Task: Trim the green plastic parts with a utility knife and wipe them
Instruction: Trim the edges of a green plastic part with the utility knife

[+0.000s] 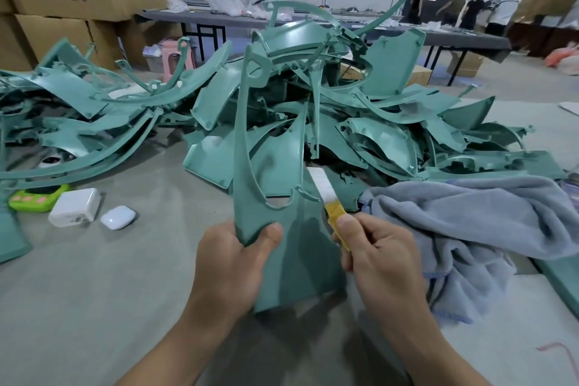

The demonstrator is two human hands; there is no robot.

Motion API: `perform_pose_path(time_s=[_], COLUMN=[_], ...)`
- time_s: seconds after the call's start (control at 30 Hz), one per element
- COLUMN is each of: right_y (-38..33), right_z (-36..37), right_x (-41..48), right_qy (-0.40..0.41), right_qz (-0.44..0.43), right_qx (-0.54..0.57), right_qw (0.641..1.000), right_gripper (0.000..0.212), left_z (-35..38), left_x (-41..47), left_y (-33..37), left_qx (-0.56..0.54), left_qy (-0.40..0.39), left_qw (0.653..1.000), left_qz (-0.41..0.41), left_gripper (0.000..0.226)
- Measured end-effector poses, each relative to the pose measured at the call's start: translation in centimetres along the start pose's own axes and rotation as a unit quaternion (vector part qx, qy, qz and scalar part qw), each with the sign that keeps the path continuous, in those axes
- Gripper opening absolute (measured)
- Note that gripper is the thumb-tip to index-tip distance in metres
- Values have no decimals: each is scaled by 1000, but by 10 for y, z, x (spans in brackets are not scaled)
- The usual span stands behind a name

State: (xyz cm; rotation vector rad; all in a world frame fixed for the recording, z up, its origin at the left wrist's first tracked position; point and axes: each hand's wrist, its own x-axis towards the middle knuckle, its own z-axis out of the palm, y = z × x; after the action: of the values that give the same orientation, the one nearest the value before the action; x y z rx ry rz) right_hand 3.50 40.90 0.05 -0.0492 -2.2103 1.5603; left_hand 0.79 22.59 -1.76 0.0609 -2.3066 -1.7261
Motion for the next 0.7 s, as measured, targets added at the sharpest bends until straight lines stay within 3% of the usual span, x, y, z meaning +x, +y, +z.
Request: perform_pose_path(time_s=[0.2,0.33,0.53,0.7], right_y=[5,2,8,7], right_z=[-1,-7,0,2], right_x=[4,4,5,5], right_qy=[-11,-4,-39,-43], right_qz=[24,7,18,7], right_qx=[-81,10,-49,6], right_qw=[996,1000,998,999], right_gripper=[46,44,40,37], left_z=[0,-2,-3,-3], left_x=[-2,3,5,5], left_y=[3,3,-3,-3], left_qx=[-11,-3,-9,2], left_qy=[2,3,10,11], left_qw=[1000,1000,999,1000], left_qz=[-2,-27,-35,-29], left_gripper=[44,56,56,55])
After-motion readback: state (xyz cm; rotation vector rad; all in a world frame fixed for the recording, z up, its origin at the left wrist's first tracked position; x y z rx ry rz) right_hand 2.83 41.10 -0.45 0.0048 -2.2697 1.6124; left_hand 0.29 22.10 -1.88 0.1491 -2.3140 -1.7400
